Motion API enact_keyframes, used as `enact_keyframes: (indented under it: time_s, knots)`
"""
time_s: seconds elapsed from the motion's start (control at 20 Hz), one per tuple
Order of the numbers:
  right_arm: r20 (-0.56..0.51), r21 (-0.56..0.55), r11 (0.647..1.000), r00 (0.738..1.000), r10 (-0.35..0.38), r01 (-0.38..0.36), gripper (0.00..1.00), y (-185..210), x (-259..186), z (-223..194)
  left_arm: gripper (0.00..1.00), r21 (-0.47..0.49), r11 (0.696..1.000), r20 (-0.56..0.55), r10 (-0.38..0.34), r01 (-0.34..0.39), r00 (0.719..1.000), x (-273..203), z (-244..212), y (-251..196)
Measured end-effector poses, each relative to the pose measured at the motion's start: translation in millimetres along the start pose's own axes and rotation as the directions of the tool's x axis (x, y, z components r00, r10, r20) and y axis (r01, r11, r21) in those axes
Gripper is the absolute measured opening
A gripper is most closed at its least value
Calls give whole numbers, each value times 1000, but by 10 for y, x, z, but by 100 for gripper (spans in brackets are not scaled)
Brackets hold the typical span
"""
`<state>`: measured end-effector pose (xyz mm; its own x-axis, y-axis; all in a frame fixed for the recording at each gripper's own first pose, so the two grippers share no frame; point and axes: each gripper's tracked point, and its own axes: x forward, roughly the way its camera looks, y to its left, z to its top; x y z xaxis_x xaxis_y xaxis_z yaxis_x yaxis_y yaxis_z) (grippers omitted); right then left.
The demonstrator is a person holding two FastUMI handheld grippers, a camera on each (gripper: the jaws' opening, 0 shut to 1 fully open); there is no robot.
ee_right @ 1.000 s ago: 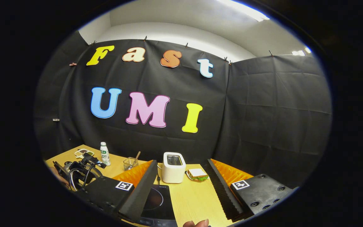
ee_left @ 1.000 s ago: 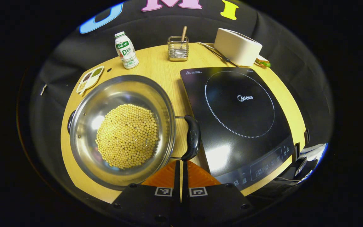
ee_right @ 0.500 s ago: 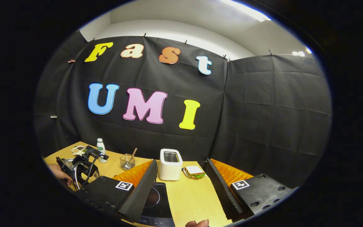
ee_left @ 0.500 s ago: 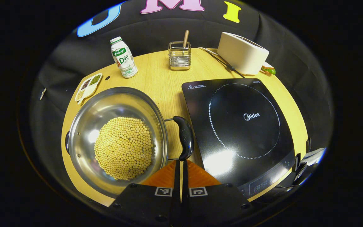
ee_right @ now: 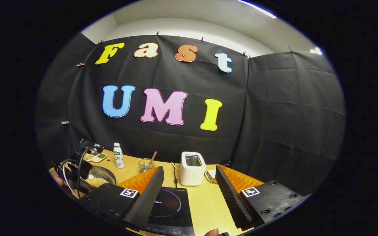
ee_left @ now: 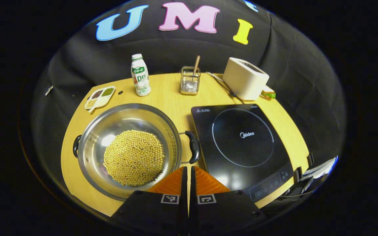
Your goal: First push the handle of the pot to place it horizontally, then grasp the pot with both hands and set it on the induction cooktop.
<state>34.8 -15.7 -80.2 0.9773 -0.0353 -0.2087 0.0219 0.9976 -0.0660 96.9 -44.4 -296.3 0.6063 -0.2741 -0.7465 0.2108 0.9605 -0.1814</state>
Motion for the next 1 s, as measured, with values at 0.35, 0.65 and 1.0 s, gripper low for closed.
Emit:
enact_keyframes:
  time_s: [0.35,0.65,1.0]
  knots:
    - [-86,75,984,982,169,-163,98,765,308,-249,73,-18,996,210,94,-92,973,-477,290,793]
    - [-185,137,959,944,271,-249,98,1400,546,-604,94,-57,983,227,180,-172,957,-673,289,1667]
    - [-330,223,930,876,353,-291,98,2025,825,-1191,94,-65,981,163,190,-181,968,-566,137,2534]
